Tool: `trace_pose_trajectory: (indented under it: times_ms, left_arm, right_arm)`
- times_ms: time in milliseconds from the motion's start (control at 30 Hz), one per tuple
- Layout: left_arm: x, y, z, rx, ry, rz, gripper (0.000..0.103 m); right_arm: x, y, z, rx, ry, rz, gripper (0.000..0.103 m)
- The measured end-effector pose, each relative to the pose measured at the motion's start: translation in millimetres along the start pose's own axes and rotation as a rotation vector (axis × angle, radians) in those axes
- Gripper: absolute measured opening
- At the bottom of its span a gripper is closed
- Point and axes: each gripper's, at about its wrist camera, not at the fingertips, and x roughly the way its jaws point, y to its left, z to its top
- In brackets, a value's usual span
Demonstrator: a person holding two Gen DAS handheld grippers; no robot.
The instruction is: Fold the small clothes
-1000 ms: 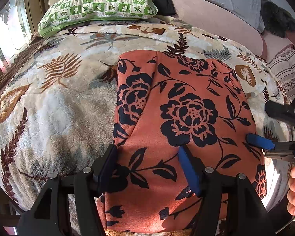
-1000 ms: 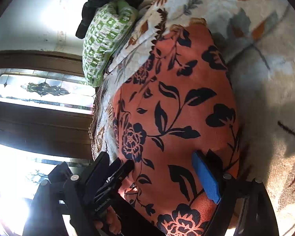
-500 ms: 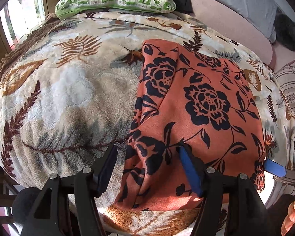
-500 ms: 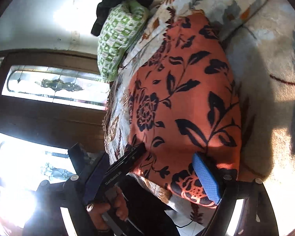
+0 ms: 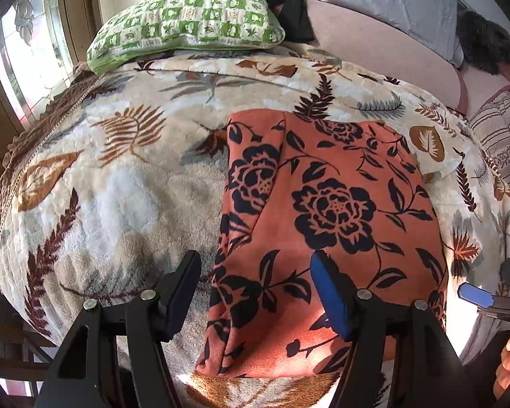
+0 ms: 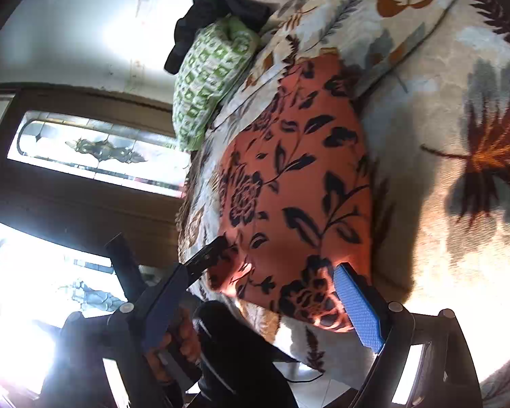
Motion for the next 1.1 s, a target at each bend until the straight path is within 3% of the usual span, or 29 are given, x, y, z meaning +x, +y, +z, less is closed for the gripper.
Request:
trace_pose_trajectory:
  times_ms: [100, 267, 333, 367, 400, 467, 500, 567, 667, 700, 733, 800, 933, 1033, 1067, 1100]
  left_arm:
    - [5.1, -5.1, 9.5, 0.004, -0.003, -0.009, 0.067]
    - [37.2, -10.2, 8.1, 0.009, 0.067, 0.005, 0.068]
    - [41.4, -9.1, 5.5, -0.003, 0.058, 0.005, 0.07]
    - [41.5, -9.3, 5.5, -0.002, 0.056, 0.009, 0.07]
    - [41.5, -9.6, 5.7, 0.004, 0.055, 0.012, 0.07]
    - [42.3, -8.5, 6.0, 0.005, 0.057, 0.005, 0.07]
    - [42.7, -6.9, 5.8, 0.0, 0.057, -0.001, 0.07]
    - [45.4, -4.5, 5.8, -0.007, 0.058, -0.003, 0.076]
    - [50.6, -2.9, 5.1, -0.019, 0.064, -0.011, 0.078]
    - [49.8, -2.8, 4.8, -0.014, 0.058, -0.011, 0.078]
    - [48.7, -2.5, 4.9, -0.005, 0.056, -0.012, 0.078]
    - [49.7, -1.0, 5.9, -0.003, 0.06, -0.02, 0.078]
    - [51.5, -0.7, 5.6, -0.013, 0.059, -0.022, 0.078]
    - [52.1, 0.1, 6.0, -0.016, 0.063, -0.028, 0.079]
    - [52.2, 0.8, 5.9, -0.014, 0.064, -0.034, 0.079]
    - [52.1, 2.5, 5.6, -0.01, 0.065, -0.035, 0.079]
  right_arm:
    - [-2.1, -25.2, 10.7, 0.075, -0.009, -0.035, 0.09]
    - [23.6, -36.8, 18.9, 0.098, 0.052, -0.056, 0.091]
    - [34.2, -29.0, 20.9, 0.054, 0.065, -0.067, 0.091]
    - [42.6, -21.5, 21.7, 0.021, 0.084, -0.089, 0.086]
    - [48.6, -14.0, 20.8, -0.018, 0.115, -0.132, 0.061]
    - [52.7, 0.6, 16.1, -0.099, 0.135, -0.236, 0.044]
    - [49.4, 6.8, 14.4, -0.114, 0.127, -0.255, 0.038]
    - [38.5, 19.0, 9.9, -0.148, 0.086, -0.276, 0.035]
    - [50.9, 9.0, 3.8, -0.175, 0.124, -0.372, 0.039]
    - [55.9, -3.7, 2.6, -0.132, 0.15, -0.347, 0.046]
    - [49.7, -7.9, 3.7, -0.093, 0.122, -0.294, 0.048]
    - [38.8, -5.8, 9.9, -0.046, 0.104, -0.231, 0.071]
    - [13.2, 2.0, 40.7, -0.03, -0.028, -0.182, 0.081]
    - [33.6, -15.8, 72.1, 0.052, -0.012, -0.173, 0.084]
    - [45.2, -25.5, 79.0, 0.083, 0.029, -0.176, 0.079]
    - [56.0, -25.2, 81.2, 0.081, 0.051, -0.172, 0.033]
